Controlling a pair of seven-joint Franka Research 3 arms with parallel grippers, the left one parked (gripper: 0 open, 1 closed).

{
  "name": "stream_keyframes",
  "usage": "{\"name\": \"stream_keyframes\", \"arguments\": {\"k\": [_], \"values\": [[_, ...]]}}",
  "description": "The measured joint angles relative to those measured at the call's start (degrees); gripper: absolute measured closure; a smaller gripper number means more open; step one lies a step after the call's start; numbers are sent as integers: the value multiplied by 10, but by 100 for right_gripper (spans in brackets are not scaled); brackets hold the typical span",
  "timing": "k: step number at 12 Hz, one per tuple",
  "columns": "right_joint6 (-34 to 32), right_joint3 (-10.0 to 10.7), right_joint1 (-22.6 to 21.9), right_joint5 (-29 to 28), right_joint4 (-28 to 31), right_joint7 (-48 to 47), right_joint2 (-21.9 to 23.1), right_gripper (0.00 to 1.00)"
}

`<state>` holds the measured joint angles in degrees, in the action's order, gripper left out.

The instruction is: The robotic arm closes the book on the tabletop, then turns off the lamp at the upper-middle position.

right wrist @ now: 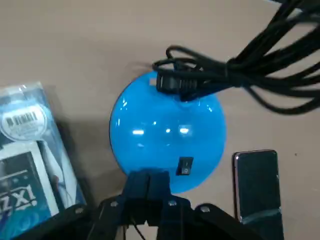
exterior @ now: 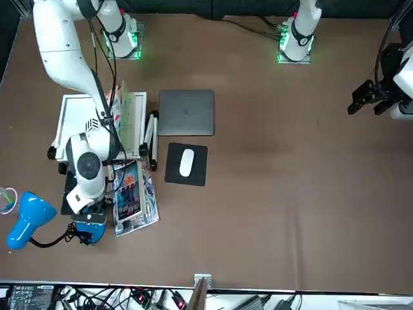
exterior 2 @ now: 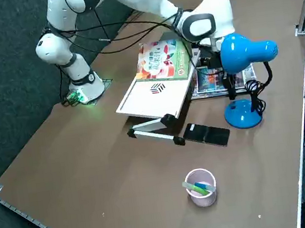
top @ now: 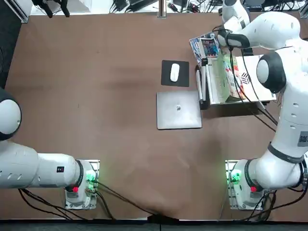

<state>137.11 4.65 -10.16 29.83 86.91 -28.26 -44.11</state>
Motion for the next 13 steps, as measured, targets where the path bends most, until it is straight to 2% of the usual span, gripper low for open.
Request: {"name": "stream_keyframes", "arguments": {"k": [3, 13], "values": [[19, 0, 7, 0, 19, 19, 0, 99], [39, 0, 28, 7, 28, 39, 11, 99]]}}
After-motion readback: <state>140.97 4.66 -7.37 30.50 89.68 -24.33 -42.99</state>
